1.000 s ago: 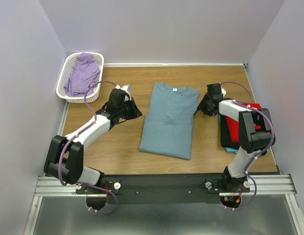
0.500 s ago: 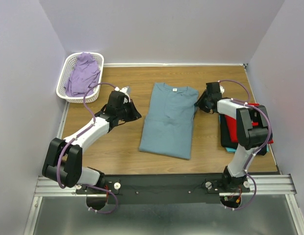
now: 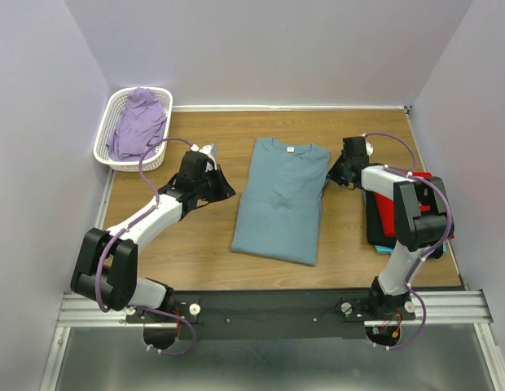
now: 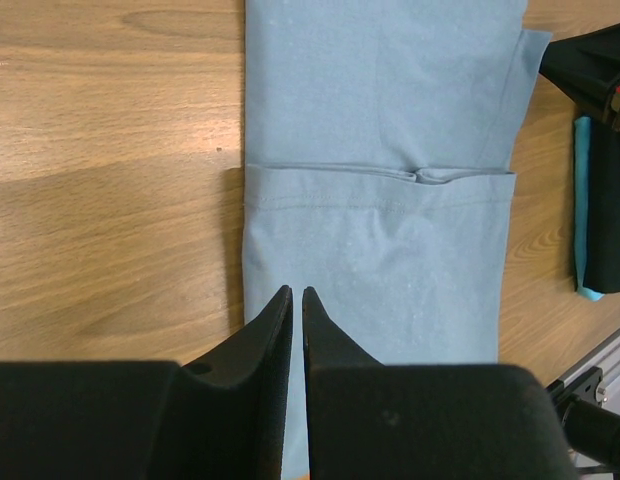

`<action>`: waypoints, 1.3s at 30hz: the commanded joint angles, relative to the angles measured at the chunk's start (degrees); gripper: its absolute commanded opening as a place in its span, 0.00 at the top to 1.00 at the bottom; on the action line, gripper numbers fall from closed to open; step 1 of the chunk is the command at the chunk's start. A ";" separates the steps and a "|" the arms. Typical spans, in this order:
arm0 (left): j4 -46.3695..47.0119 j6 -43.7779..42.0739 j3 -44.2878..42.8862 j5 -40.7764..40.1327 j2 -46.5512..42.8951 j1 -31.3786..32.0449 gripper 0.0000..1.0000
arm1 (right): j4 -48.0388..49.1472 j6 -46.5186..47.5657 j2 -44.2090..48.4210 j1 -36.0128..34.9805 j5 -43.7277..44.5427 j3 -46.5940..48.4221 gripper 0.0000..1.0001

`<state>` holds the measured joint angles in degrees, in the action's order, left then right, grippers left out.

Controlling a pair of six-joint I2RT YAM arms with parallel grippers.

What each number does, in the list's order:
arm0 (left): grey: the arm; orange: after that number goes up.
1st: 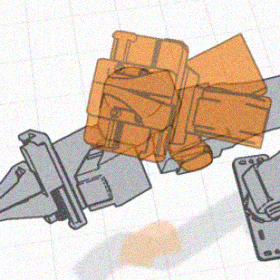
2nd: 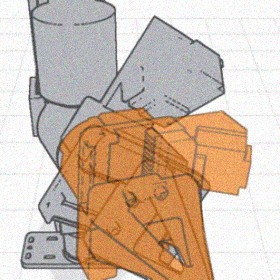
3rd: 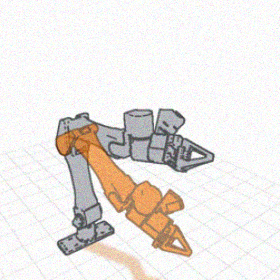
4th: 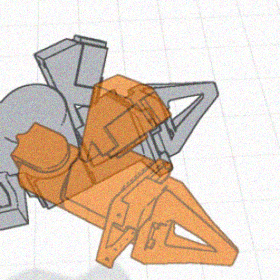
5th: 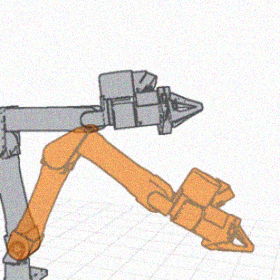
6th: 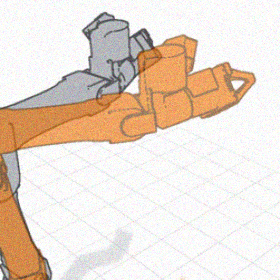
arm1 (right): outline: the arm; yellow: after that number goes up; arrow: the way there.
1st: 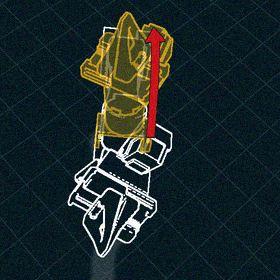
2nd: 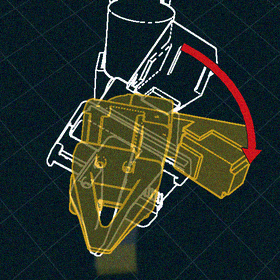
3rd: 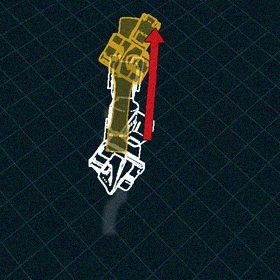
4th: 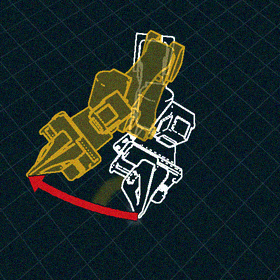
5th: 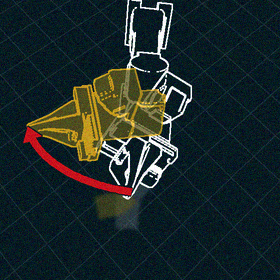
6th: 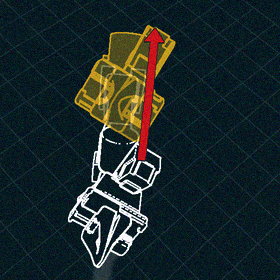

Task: Fold and stack the t-shirts
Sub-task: Fold the tshirt

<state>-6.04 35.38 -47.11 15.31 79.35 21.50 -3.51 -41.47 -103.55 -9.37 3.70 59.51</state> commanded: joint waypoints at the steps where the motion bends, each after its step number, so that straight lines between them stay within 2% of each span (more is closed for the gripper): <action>1: 1.03 0.22 0.62 1.04 0.36 0.12 0.85 | 0.87 0.60 -2.54 -0.04 -0.72 2.46 0.84; 10: 1.56 0.48 1.23 1.04 0.72 0.21 0.85 | 1.13 1.22 -0.34 -0.13 -3.17 3.51 0.92; 16: 1.65 0.57 1.23 1.04 0.72 0.30 0.85 | 1.13 1.75 -0.60 -2.85 -3.00 5.18 0.93; 26: 1.74 0.48 1.94 0.77 0.28 0.30 0.85 | 1.05 2.36 -5.78 -10.58 -1.77 11.15 0.94; 35: 2.00 0.48 2.55 0.86 0.28 0.39 0.85 | 0.96 3.42 -11.85 -13.83 -2.65 13.80 0.93; 38: 2.09 0.48 2.55 0.86 0.28 0.39 0.85 | 1.05 3.86 -12.38 -14.54 -2.91 13.88 0.89; 39: 2.09 0.48 2.55 0.86 0.10 0.39 0.85 | 0.96 4.12 -12.21 -14.63 -3.17 13.88 0.85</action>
<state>-5.23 35.83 -45.41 15.31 79.72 21.50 -2.57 -38.94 -115.02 -23.09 1.74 71.90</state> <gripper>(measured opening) 0.152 0.103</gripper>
